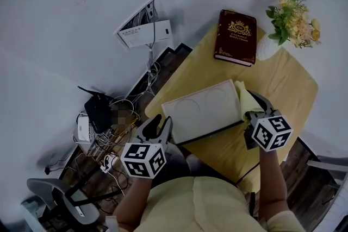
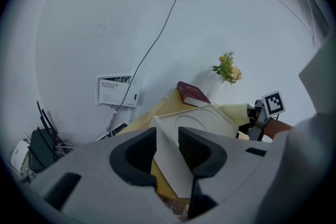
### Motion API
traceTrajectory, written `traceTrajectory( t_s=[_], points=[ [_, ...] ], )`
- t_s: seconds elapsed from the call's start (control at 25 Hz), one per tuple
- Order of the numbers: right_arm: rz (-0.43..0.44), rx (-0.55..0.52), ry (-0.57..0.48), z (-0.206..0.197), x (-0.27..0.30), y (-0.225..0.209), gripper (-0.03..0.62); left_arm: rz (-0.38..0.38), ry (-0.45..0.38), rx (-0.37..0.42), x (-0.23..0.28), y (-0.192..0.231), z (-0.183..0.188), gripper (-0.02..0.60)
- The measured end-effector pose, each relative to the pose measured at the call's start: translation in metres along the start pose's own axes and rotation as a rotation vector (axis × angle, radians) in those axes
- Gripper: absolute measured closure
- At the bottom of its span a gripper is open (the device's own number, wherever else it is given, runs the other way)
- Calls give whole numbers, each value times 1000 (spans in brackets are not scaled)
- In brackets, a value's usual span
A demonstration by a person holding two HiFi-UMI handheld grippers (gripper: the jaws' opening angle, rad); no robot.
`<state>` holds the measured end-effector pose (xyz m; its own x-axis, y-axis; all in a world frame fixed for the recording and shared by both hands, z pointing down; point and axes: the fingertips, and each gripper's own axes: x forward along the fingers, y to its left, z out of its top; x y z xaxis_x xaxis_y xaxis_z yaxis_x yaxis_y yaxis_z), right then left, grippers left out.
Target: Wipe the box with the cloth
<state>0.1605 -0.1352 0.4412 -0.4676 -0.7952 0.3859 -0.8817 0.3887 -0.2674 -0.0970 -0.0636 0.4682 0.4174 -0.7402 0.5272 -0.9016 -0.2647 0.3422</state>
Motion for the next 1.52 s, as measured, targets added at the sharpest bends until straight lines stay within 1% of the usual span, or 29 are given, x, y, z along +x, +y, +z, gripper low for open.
traceTrajectory(
  t_s=[0.2,0.4,0.64,0.84,0.92,1.08,1.2,1.32,1.52],
  points=[
    [22,-2,24,-6,8,4,563,-14,43,6,9,-6,-8,463],
    [36,42,10,-6,11,2,563,-5,63,17,13,-5,-11,453],
    [60,148,-18,-5,14,1,563,-24,81,-43,14,-4,-11,453],
    [77,204,-35,-3,16,7,563,11,77,-101,12,0,-10,465],
    [78,227,-37,-3,16,6,563,22,76,-105,11,1,-10,471],
    [76,256,-49,-3,14,7,563,31,86,-101,11,1,-9,477],
    [66,254,-67,-1,12,7,563,27,71,-86,13,-1,-1,482],
    [46,291,-88,0,9,2,563,15,62,-56,20,-2,13,486],
    [4,360,-132,1,0,-4,563,-22,77,15,36,-3,34,489]
  ],
)
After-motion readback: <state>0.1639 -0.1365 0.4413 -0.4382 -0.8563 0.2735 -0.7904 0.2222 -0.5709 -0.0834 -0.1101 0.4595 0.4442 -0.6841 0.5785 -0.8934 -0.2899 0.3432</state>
